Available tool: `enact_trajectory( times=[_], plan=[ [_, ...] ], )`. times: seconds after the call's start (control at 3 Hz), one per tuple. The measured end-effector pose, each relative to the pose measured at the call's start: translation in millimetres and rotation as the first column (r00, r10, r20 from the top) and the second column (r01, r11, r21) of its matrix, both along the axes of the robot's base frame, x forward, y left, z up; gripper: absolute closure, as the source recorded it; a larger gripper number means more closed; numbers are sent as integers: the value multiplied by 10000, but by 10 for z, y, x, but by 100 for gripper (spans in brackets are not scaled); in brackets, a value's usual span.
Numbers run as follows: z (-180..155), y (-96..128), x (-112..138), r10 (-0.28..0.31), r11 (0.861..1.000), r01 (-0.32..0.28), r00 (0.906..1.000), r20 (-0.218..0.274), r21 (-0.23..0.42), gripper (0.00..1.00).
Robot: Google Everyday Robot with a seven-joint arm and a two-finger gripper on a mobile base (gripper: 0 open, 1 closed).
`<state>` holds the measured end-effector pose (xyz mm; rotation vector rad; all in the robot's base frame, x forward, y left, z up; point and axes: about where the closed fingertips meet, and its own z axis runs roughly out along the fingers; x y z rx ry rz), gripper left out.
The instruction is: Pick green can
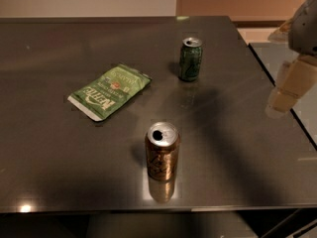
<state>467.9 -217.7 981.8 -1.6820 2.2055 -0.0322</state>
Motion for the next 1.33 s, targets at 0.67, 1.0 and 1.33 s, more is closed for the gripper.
enact_trajectory(
  times=[0.67, 1.0, 1.33],
  plan=[
    [24, 5, 1042, -481, 9831, 390, 9978, 467, 1787, 0],
    [-50, 81, 1503, -711, 9702, 567, 9960, 534, 2357, 0],
    [-221, 234, 1802, -833, 9616, 707, 9959, 367, 2653, 0]
  ],
)
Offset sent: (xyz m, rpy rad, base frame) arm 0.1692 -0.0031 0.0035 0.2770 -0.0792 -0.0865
